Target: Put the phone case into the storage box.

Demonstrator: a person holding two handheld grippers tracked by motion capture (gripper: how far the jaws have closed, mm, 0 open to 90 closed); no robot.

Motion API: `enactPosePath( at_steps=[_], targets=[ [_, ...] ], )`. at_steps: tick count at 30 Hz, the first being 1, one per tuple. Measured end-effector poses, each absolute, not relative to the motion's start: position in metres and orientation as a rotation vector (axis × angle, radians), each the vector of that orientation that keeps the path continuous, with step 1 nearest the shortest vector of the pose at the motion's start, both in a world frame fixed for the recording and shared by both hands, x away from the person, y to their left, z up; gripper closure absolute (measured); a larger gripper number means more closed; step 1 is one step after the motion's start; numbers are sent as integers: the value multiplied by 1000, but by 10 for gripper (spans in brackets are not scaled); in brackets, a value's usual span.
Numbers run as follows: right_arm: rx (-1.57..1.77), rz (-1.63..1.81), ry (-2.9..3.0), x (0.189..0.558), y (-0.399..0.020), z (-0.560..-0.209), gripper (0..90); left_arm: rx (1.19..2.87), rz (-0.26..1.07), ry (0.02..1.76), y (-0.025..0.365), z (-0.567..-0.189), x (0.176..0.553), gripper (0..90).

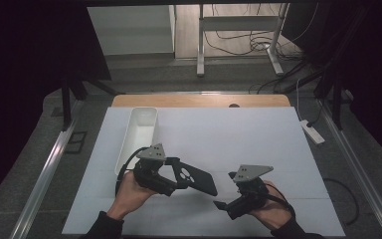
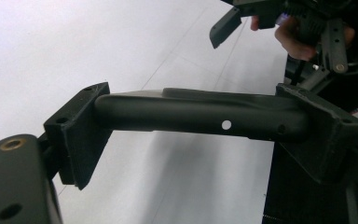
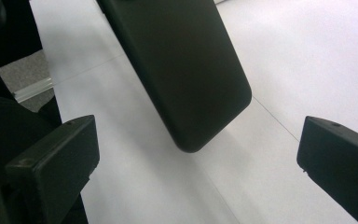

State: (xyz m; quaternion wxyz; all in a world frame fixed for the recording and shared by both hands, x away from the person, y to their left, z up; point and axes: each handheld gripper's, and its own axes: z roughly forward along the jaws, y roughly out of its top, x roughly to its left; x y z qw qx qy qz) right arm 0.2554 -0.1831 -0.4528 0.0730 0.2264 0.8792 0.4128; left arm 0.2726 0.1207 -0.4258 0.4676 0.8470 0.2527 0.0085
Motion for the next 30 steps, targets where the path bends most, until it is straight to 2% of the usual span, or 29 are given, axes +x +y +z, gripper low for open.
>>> enactPosePath(
  at_steps=[26,30],
  targets=[
    [696,1028,2591,250,-158,-459,0,2069,8,764,106,-417,267,150],
    [690,995,2592,251,-153,-460,41,2069,-6,772,103,-416,265,150]
  ],
)
